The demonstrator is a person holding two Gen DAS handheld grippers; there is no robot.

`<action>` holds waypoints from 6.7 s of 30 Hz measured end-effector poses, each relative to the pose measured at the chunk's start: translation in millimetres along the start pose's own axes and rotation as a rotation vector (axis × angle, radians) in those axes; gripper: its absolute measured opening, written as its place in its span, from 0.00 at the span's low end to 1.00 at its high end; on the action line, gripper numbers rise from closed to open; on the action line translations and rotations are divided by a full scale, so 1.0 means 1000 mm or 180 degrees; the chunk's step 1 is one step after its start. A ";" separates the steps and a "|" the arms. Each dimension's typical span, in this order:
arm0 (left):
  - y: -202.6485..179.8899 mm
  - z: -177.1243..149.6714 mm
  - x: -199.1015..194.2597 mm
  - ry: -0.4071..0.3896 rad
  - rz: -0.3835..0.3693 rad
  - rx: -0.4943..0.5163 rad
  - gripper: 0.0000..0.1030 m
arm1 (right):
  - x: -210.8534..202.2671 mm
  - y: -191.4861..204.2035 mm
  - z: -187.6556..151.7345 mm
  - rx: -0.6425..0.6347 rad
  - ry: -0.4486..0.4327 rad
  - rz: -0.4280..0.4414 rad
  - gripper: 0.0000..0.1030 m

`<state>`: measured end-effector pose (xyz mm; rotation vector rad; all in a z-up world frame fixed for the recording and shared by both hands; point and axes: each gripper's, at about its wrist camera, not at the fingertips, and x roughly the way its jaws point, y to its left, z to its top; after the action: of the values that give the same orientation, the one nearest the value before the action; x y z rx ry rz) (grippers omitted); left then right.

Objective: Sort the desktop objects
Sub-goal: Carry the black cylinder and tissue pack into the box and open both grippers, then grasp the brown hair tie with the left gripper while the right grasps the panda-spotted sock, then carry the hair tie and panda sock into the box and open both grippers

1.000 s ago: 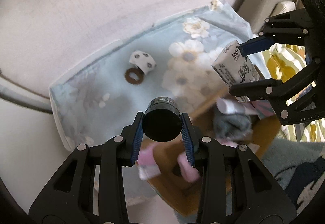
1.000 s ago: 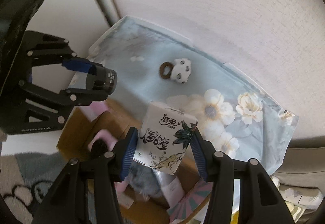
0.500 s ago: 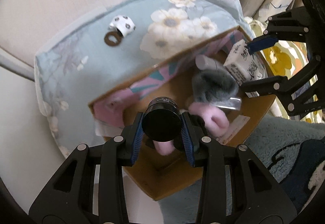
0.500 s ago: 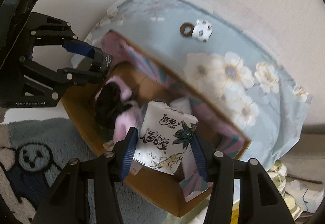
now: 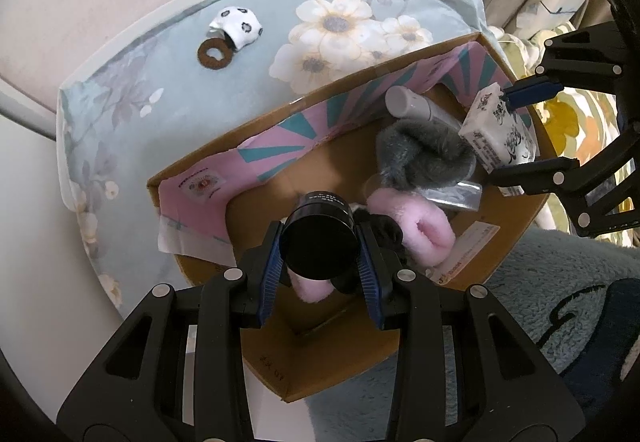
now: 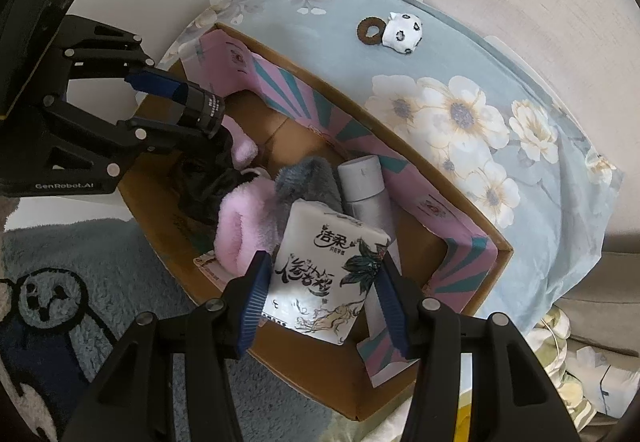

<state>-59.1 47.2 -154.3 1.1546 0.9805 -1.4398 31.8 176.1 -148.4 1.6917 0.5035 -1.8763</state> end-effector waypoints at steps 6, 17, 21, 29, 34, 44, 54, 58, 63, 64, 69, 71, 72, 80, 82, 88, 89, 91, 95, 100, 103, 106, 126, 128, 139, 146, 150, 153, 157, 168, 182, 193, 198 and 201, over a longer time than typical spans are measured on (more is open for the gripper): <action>-0.004 0.003 0.005 0.0048 0.0035 0.0056 0.33 | 0.006 -0.005 -0.001 0.0095 0.0077 0.0066 0.49; -0.008 0.008 0.002 -0.0065 0.0187 0.0110 1.00 | -0.002 -0.008 -0.001 0.0105 -0.0029 0.0101 0.99; -0.008 0.008 -0.004 -0.0109 0.0191 0.0131 1.00 | -0.009 -0.006 -0.001 0.0038 -0.0112 0.0045 0.99; -0.007 0.011 -0.018 -0.0190 0.0233 0.0187 1.00 | -0.020 -0.006 0.000 -0.0011 -0.0195 0.0007 0.99; -0.005 0.014 -0.025 -0.0236 0.0223 0.0196 1.00 | -0.028 -0.014 0.002 0.0170 -0.0346 0.0165 0.99; 0.006 0.020 -0.037 -0.0337 0.0207 0.0161 1.00 | -0.043 -0.020 0.012 0.0112 -0.0337 0.0004 0.99; 0.030 0.039 -0.053 -0.0447 0.0278 0.0137 1.00 | -0.063 -0.037 0.034 0.0107 -0.0499 -0.0102 0.99; 0.042 0.051 -0.057 -0.0478 0.0295 0.0103 1.00 | -0.067 -0.046 0.044 0.0155 -0.0539 -0.0121 0.99; 0.057 0.070 -0.061 -0.0517 0.0257 0.0017 1.00 | -0.066 -0.052 0.056 0.0052 -0.0561 -0.0204 0.99; 0.060 0.073 -0.061 -0.0525 0.0246 0.0017 1.00 | -0.065 -0.055 0.061 0.0037 -0.0555 -0.0192 0.99; 0.079 0.095 -0.056 -0.0549 0.0397 0.0079 1.00 | -0.056 -0.071 0.081 -0.0028 -0.0556 -0.0247 0.99; 0.088 0.103 -0.051 -0.0578 0.0431 0.0118 1.00 | -0.046 -0.082 0.092 -0.0045 -0.0570 -0.0248 0.99; 0.092 0.107 -0.047 -0.0594 0.0416 0.0140 1.00 | -0.042 -0.085 0.095 -0.0056 -0.0577 -0.0255 0.99; 0.103 0.138 0.025 -0.0484 0.0386 0.0493 0.99 | 0.034 -0.114 0.137 -0.0236 -0.0546 -0.0079 0.99; 0.105 0.145 0.044 -0.0445 0.0331 0.0531 0.99 | 0.051 -0.116 0.149 -0.0272 -0.0534 -0.0020 0.99; 0.109 0.159 0.110 -0.0242 0.0240 0.0595 0.88 | 0.095 -0.119 0.182 -0.0287 -0.0523 0.0189 0.95; 0.110 0.161 0.118 -0.0215 0.0237 0.0588 0.87 | 0.099 -0.119 0.185 -0.0282 -0.0530 0.0211 0.94; 0.113 0.162 0.129 -0.0202 0.0249 0.0591 0.86 | 0.106 -0.119 0.192 -0.0283 -0.0523 0.0237 0.90; 0.116 0.164 0.139 -0.0248 0.0276 0.0608 0.84 | 0.111 -0.121 0.203 -0.0267 -0.0548 0.0321 0.85; 0.118 0.164 0.141 -0.0255 0.0127 0.0632 0.69 | 0.118 -0.121 0.209 -0.0290 -0.0509 0.0469 0.60; 0.117 0.164 0.138 -0.0276 0.0111 0.0675 0.49 | 0.120 -0.121 0.210 -0.0307 -0.0514 0.0630 0.41; 0.118 0.164 0.134 -0.0293 0.0064 0.0669 0.24 | 0.119 -0.118 0.209 -0.0342 -0.0524 0.0615 0.31; 0.107 0.158 0.047 -0.0357 0.0252 0.0535 0.15 | 0.026 -0.118 0.175 -0.0134 -0.0595 0.0436 0.28; 0.121 0.149 0.028 -0.0393 0.0249 0.0479 0.15 | 0.008 -0.120 0.166 -0.0169 -0.0627 0.0455 0.28; 0.084 0.125 -0.042 -0.0550 0.0223 0.0513 0.15 | -0.044 -0.095 0.122 -0.0080 -0.0730 0.0447 0.28; 0.050 0.086 -0.056 -0.0549 0.0120 0.0604 0.15 | -0.051 -0.068 0.093 -0.0117 -0.0755 0.0482 0.28; 0.037 0.066 -0.058 -0.0488 0.0082 0.0653 0.15 | -0.050 -0.057 0.077 -0.0155 -0.0696 0.0504 0.28; 0.028 0.056 -0.057 -0.0455 0.0063 0.0677 0.15 | -0.049 -0.049 0.066 -0.0178 -0.0659 0.0513 0.28; 0.020 0.046 -0.052 -0.0407 0.0042 0.0689 0.15 | -0.047 -0.041 0.053 -0.0168 -0.0629 0.0551 0.28; -0.002 0.031 -0.038 -0.0315 0.0015 0.0674 0.15 | -0.031 -0.018 0.022 -0.0183 -0.0502 0.0657 0.28; -0.003 0.016 -0.018 -0.0200 0.0069 0.0588 0.15 | -0.020 -0.010 0.004 -0.0180 -0.0379 0.0580 0.28; -0.006 0.007 -0.006 -0.0127 0.0074 0.0614 0.15 | -0.011 -0.009 -0.005 -0.0103 -0.0309 0.0520 0.29; -0.008 0.006 -0.006 -0.0130 0.0098 0.0627 0.16 | -0.010 -0.010 -0.006 -0.0053 -0.0286 0.0492 0.32; -0.008 0.008 -0.003 -0.0030 0.0126 0.0564 0.23 | -0.009 -0.012 -0.005 0.0037 -0.0300 0.0450 0.52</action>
<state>-68.6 41.4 -150.0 1.2871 0.8316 -1.5226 28.3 190.1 -140.9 1.5942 0.3275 -1.8494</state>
